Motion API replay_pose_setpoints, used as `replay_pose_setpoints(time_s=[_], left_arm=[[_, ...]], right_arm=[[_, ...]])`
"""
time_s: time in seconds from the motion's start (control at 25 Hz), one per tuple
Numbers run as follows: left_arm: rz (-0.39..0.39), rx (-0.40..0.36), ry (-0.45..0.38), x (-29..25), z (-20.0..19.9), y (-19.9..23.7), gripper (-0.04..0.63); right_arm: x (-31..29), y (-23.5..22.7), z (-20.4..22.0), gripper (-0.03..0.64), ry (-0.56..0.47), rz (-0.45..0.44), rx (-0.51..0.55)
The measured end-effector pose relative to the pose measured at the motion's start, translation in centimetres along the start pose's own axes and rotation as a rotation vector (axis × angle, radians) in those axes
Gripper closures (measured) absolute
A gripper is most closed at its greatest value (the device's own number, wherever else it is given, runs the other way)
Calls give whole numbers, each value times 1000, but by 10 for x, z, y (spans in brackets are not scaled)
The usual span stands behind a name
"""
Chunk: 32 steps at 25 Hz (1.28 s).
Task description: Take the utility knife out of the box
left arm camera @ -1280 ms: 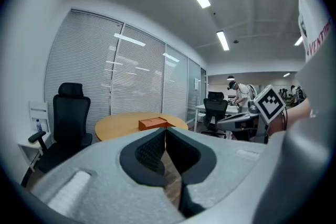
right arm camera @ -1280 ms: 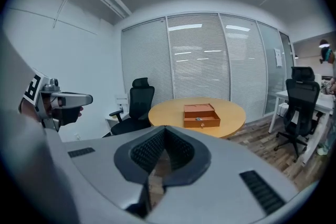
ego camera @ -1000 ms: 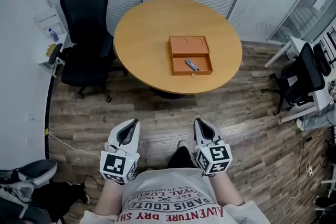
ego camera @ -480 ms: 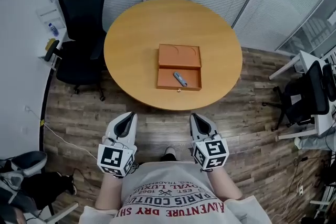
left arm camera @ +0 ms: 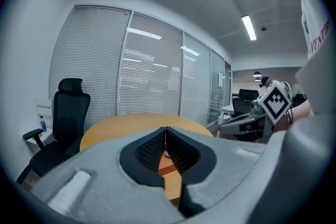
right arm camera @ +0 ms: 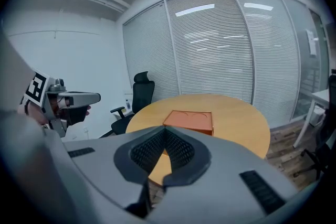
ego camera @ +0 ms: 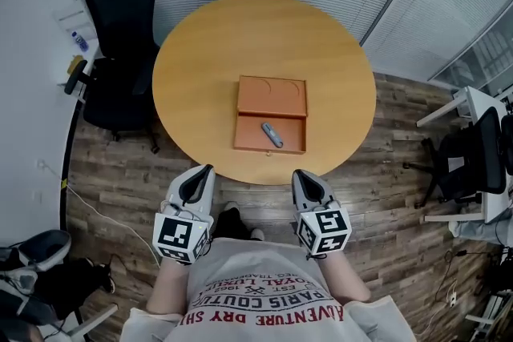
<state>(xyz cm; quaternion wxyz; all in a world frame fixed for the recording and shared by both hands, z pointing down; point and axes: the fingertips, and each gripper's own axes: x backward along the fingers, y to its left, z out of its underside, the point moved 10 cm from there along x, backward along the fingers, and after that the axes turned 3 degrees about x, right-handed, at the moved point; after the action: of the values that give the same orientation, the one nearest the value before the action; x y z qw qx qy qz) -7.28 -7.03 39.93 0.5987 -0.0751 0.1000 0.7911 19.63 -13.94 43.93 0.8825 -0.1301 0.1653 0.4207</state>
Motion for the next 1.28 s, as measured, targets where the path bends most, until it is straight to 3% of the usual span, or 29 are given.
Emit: replay_pose_setpoints(time_s=[0.64, 1.0, 1.28], left_arm=[[152, -38, -16, -104, -33, 91, 584], [77, -8, -13, -132, -24, 102, 584], [50, -13, 49, -147, 3, 96, 584]], right_arm=[[-115, -12, -49, 607, 51, 33, 22], [-162, -37, -36, 607, 213, -73, 74], [-196, -53, -11, 607, 345, -168, 127]])
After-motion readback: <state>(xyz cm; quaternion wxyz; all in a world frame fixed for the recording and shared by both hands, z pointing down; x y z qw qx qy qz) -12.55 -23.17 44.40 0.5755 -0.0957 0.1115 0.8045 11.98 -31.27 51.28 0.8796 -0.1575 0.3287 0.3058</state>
